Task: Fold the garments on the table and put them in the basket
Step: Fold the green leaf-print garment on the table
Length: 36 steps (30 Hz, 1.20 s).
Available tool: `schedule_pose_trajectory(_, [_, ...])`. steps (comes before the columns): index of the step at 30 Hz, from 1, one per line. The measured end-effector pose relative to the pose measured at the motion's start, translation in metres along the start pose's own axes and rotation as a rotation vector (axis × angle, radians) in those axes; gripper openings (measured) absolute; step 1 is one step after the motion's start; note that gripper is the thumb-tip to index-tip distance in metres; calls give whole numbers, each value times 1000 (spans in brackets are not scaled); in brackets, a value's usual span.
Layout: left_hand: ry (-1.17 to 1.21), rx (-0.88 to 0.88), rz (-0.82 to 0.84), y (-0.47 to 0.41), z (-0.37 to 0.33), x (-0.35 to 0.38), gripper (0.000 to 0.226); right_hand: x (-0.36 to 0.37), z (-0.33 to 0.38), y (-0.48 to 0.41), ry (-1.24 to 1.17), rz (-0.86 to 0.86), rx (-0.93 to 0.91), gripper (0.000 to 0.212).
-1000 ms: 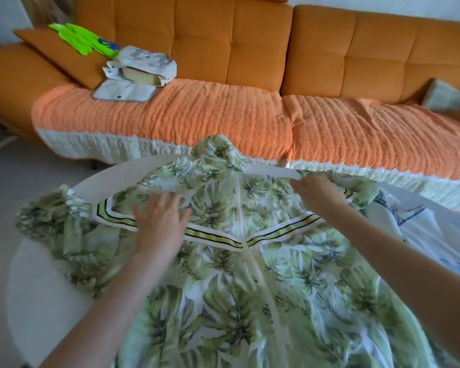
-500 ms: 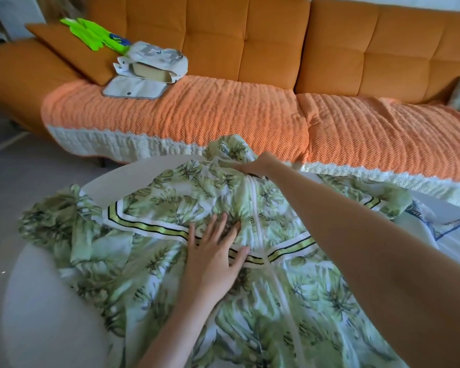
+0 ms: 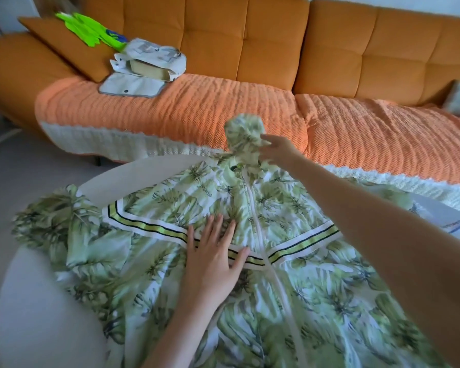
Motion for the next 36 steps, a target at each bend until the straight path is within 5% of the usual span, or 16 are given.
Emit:
schedule_pose_trajectory(5, [6,-12,16,0,0,0,81,-69,-86,38,286,-231,146,35])
schedule_pose_trajectory(11, [61,-11,4,0,2,-2,80,-92,-145,57,647,-99,237,46])
schedule_pose_trajectory(15, [671,-109,-10,2,12,-31,39,-107,-156,60,651,-156,280,40])
schedule_pose_trajectory(17, [857,-197,-150,-9,42,-61,26,-113,-157,61,617,-159,284,24])
schedule_pose_trajectory(20, [617,-323,-355,-47,107,-96,29,-115,-152,62,414,-164,234,21])
schedule_pose_trajectory(24, [324,-483,-114,-100,153,-75,49,-113,-144,63,293,-200,182,18])
schedule_pose_trajectory(27, [135,-441,-149,-106,155,-79,45,-124,-144,65,481,-273,175,19])
schedule_pose_trajectory(30, [203,-492,-272,-99,162,-87,36,-142,-140,73,607,-447,178,23])
schedule_pose_trajectory(32, [115,-509,-306,-97,156,-90,27,-135,-136,72,697,-432,150,20])
schedule_pose_trajectory(36, [-41,-327,-390,-92,119,-89,30,-115,-126,72,750,-347,34,49])
Point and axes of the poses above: each hand's wrist, its own y-axis away from the middle knuckle, its own x-axis out of the palm, z = x × y, the point moved 10 cm from there along -y, towards the middle knuckle, and after that the axes turned 4 degrees about -x, right-handed, at the moved point
